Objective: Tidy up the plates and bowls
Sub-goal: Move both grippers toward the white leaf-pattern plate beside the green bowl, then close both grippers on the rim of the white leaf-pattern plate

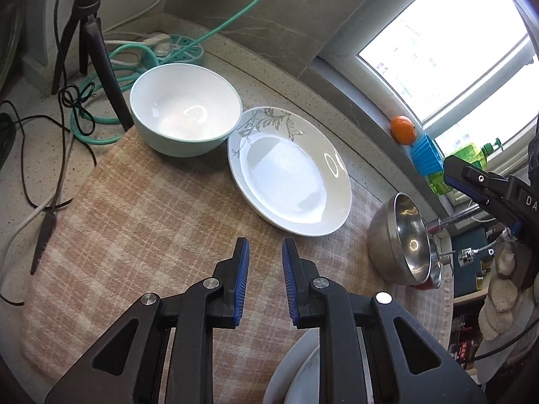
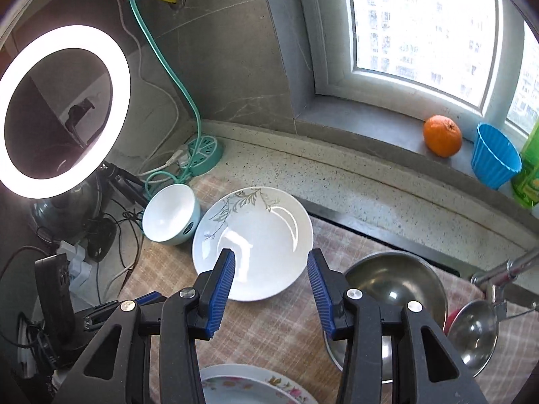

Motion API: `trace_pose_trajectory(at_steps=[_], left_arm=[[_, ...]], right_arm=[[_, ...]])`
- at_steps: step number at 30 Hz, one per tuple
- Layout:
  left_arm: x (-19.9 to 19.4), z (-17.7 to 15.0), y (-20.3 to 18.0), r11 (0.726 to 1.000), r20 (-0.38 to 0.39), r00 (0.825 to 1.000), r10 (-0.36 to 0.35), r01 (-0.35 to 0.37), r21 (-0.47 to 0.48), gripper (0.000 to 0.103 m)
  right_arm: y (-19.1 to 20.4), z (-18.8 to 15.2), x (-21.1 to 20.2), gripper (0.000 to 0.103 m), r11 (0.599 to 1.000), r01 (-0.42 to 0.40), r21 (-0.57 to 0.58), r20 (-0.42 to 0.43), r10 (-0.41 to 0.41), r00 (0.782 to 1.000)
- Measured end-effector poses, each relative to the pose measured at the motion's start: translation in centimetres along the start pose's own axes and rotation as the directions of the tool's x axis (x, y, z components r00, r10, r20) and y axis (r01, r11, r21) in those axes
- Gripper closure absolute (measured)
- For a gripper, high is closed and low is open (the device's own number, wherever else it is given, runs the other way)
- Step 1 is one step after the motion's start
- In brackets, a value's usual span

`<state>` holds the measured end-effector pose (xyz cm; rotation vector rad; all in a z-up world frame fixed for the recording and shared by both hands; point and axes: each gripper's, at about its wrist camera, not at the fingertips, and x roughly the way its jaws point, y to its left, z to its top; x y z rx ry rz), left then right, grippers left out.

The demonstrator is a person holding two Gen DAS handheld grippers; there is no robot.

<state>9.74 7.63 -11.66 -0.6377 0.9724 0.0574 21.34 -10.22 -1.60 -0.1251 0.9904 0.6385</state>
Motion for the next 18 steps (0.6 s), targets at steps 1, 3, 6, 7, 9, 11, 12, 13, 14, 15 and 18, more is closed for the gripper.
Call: trace_pose_trajectory(at_steps=[1,3,6,7,9,11,12,13,14,15,18], left_arm=[[0.3,0.2,0.1,1.0,0.001,1.0,-0.001,0.001,-0.018,0.085],[1.0,0.6,0.2,0.999,0.001,1.0,0.009,-0.009,-0.035,0.085],[1.9,1.1,0.2,0.999,0.003,1.0,0.018,-0.018,-0.046,0.085],[2.2,1.3,0.2,0.999,0.003,1.0,0.022,-0.022,-0.05,0.085],[2.7,1.6,0.3,0.998,0.003,1.0,0.026,-0.026,-0.062,0.085],[3.3,1.9,0.5,0.996,-0.003,1.0,0.028,-0.028,-0.081,0.085],[3.7,2.0,0.7,0.996,-0.01,1.0,0.022,-0.023,-0.092,0.085],[4.0,2.2,0.8,0.994,-0.016,1.0,0.022,-0.023,-0.102,0.085],[4.3,2.3,1.0,0.993,-0.019,1.0,0.022,-0.024,-0.112,0.085],[4.4,2.4,1.1,0.992,-0.02,1.0,0.022,-0.025,-0.121,0.085],[4.9,2.5,1.4,0.989,-0.025,1.0,0.015,-0.018,-0.144,0.085]], right_arm=[[-0.1,0.6,0.6,0.062,1.0,0.009,-0.004,-0.002,-0.009,1.0],[-0.4,1.7,2.1,0.062,1.0,0.003,-0.009,-0.018,-0.003,1.0],[-0.8,3.0,4.6,0.062,0.999,0.02,-0.044,-0.051,-0.022,0.998],[-0.9,3.2,5.4,0.062,0.998,0.02,-0.054,-0.06,-0.023,0.998],[-1.3,3.6,7.0,0.062,0.998,0.012,-0.063,-0.087,-0.017,0.996],[-1.8,4.0,8.5,0.062,0.998,0.009,-0.058,-0.108,-0.016,0.994],[-2.1,4.2,9.2,0.062,0.999,-0.003,-0.045,-0.124,-0.003,0.992],[-2.4,4.2,9.8,0.062,1.0,-0.007,-0.028,-0.138,0.004,0.99],[-2.7,4.4,10.5,0.062,1.0,-0.009,-0.01,-0.15,0.008,0.989],[-3.1,4.5,11.1,0.062,1.0,-0.009,0.007,-0.163,0.01,0.987],[-3.6,4.6,12.6,0.062,0.999,-0.019,0.038,-0.191,0.026,0.981]])
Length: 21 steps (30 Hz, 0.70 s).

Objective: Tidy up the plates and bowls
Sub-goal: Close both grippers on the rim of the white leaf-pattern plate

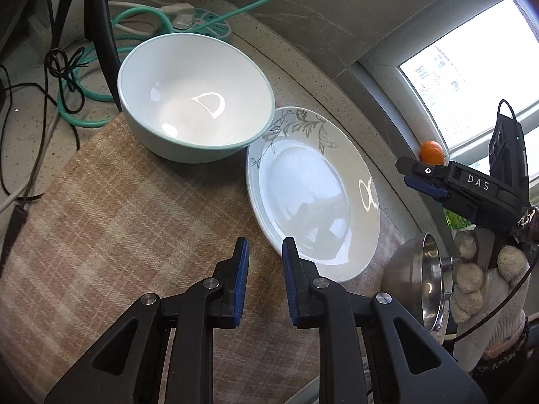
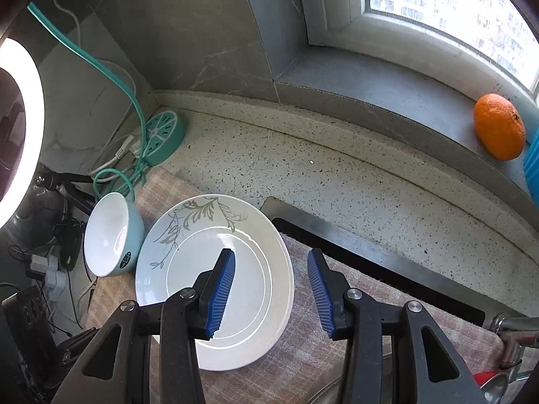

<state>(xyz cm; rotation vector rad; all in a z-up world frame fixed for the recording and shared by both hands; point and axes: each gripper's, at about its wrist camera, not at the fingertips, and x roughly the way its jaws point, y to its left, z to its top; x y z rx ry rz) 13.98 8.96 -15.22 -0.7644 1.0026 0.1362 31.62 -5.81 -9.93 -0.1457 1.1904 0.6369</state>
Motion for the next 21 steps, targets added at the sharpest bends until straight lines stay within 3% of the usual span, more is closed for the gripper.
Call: trace_pose_trajectory(at_steps=[12,21], left_arm=[[1.5,0.2,0.1,1.0,-0.009,1.0,-0.001,0.0,-0.026,0.085],[2.1,0.7,-0.6,1.0,-0.009,1.0,-0.003,0.003,-0.011,0.088]], right_arm=[[-1.4,1.3,3.9,0.064,0.998,-0.042,0.054,-0.073,0.046,0.996],[-1.3,1.7,5.6,0.074,0.996,-0.057,0.068,-0.108,0.064,0.992]])
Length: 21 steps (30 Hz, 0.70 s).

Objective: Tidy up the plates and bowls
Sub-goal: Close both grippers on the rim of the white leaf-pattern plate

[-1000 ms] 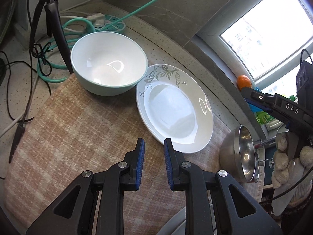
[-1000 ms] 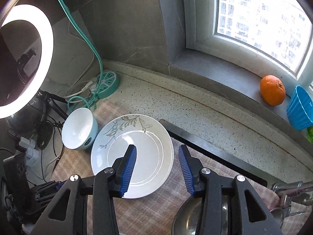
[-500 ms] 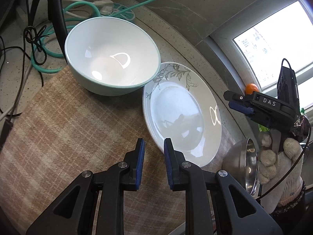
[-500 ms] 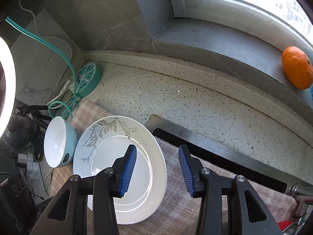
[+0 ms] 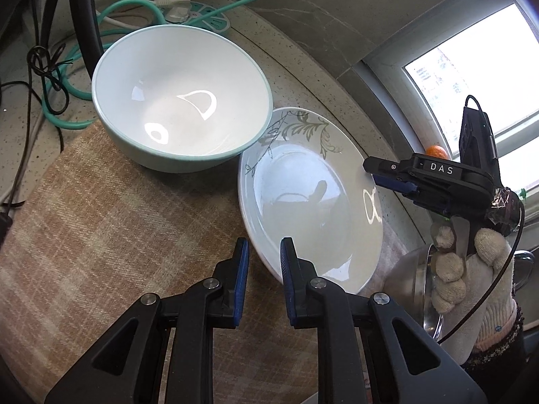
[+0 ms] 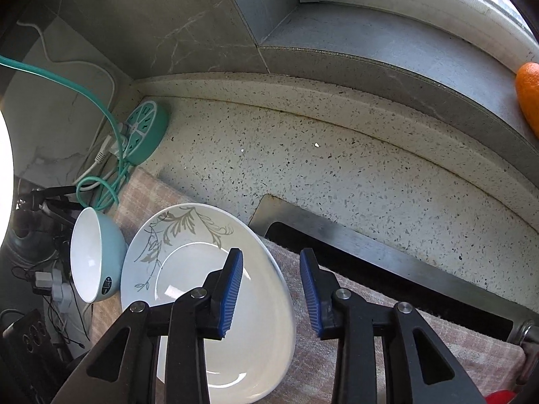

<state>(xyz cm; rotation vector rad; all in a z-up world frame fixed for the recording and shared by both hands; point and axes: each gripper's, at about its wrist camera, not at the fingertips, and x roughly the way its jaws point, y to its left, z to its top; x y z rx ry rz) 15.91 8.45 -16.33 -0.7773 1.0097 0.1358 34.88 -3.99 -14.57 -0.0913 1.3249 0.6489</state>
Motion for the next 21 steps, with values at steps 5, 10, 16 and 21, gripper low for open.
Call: trace_pose_trajectory(at_steps=[5,10,16,21], left_arm=[[0.3,0.2,-0.2,1.0,0.0,1.0,0.007,-0.007,0.01,0.088],[0.8,0.4,-0.2,1.0,-0.004,1.0,0.013,-0.013,0.009,0.088],[1.4,0.6,-0.8,1.0,-0.004,1.0,0.02,-0.02,0.021,0.088],[1.5,0.7,-0.9,0.999,-0.005,1.0,0.021,-0.02,0.028,0.088]], right_arm=[[0.0,0.1,0.6,0.08,1.0,-0.013,0.009,-0.014,0.013,1.0],[0.3,0.1,1.2,0.082,1.0,-0.01,-0.001,-0.024,0.01,1.0],[0.3,0.0,1.1,0.085,1.0,-0.004,-0.006,-0.022,0.004,1.0],[0.3,0.0,1.0,0.085,1.0,-0.001,-0.01,-0.019,0.0,1.0]])
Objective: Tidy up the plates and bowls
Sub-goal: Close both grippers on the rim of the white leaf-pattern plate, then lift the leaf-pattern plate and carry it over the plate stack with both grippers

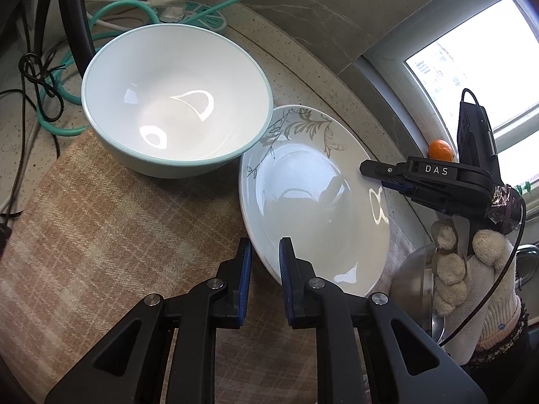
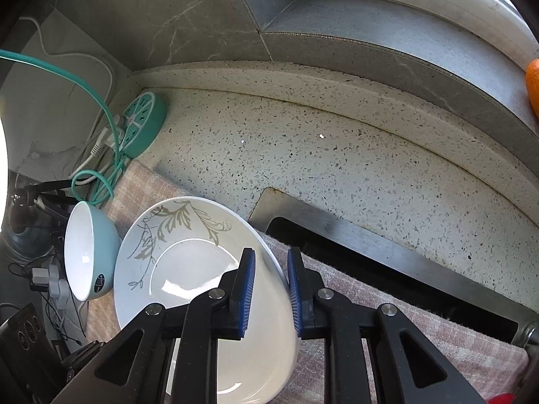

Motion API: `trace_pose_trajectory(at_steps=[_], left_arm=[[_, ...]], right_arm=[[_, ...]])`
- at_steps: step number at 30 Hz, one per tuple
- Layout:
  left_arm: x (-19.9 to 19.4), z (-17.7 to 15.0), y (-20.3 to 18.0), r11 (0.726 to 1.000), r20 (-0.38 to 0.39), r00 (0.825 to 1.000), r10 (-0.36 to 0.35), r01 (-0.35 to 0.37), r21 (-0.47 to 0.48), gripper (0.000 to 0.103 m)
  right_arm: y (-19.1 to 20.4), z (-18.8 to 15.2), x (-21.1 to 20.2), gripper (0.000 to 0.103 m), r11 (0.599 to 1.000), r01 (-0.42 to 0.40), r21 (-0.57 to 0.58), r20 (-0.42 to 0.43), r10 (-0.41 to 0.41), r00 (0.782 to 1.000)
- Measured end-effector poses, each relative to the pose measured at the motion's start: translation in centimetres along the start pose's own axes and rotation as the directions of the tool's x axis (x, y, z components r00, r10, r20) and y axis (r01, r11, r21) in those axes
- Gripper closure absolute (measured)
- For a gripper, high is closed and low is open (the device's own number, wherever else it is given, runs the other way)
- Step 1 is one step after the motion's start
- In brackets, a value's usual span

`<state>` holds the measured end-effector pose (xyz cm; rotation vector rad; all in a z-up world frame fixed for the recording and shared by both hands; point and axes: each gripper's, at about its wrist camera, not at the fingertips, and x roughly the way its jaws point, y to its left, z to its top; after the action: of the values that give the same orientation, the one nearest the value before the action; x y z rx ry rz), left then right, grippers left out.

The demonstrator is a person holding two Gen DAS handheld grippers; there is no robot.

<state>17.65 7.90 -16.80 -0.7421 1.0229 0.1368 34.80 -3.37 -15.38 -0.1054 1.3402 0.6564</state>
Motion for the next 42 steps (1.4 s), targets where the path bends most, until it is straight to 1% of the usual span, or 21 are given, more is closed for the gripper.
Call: trace_pose_trajectory(at_steps=[14,20,42], left_arm=[[-1.2,-0.8,0.9,1.0,-0.011,1.0,-0.001,0.001,0.018,0.088],[-1.9,-1.4,1.4,1.0,-0.013,1.0,0.002,-0.002,0.022,0.088],[-5.8,-4.0,3.8,0.999,-0.019,1.0,0.005,-0.004,0.046,0.088]], right_arm=[[0.4,-1.4,-0.5,0.085,0.999,0.02,-0.029,-0.026,-0.02,0.999],[0.5,-2.4,-0.7,0.085,1.0,0.015,-0.023,-0.037,-0.016,0.999],[2.1,-6.5,-3.1,0.085,1.0,-0.013,-0.011,-0.019,0.013,1.0]])
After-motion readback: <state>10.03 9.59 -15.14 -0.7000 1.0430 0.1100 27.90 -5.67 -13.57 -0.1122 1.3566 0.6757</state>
